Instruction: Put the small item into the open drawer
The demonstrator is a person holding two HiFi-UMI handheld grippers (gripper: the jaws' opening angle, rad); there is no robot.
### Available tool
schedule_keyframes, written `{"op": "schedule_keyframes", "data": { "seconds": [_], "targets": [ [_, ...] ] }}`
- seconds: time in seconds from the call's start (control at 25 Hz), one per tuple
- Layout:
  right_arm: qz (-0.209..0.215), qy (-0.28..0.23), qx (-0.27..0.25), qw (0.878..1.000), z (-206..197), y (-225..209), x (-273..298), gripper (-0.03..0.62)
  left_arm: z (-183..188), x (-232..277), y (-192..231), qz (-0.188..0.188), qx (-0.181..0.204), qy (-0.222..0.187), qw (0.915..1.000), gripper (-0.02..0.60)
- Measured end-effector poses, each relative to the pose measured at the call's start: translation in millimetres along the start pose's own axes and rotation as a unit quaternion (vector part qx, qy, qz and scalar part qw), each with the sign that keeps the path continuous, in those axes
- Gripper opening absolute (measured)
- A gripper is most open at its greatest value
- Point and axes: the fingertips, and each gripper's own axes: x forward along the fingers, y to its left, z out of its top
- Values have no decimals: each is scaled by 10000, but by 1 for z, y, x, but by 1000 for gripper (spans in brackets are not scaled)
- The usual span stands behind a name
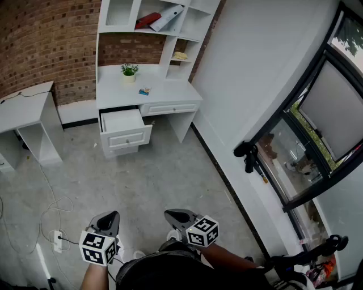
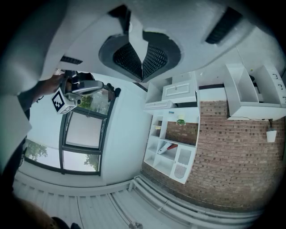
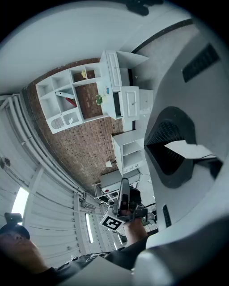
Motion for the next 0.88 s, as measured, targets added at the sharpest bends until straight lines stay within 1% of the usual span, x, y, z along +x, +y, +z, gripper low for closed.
{"op": "schedule_keyframes", "data": {
  "seconds": [0.44,0.56,0.88],
  "targets": [
    [-54,-9,2,10000,0,0,1,5,1,1,2,-39,6,-27,10000,18],
    [-1,-46,5,10000,1,4,4,5,0,1,4,-60,15,-17,10000,18],
    [-22,126,-55,9999,4,10,21,6,-7,-4,18,-43,-86,69,9999,18]
  ]
}}
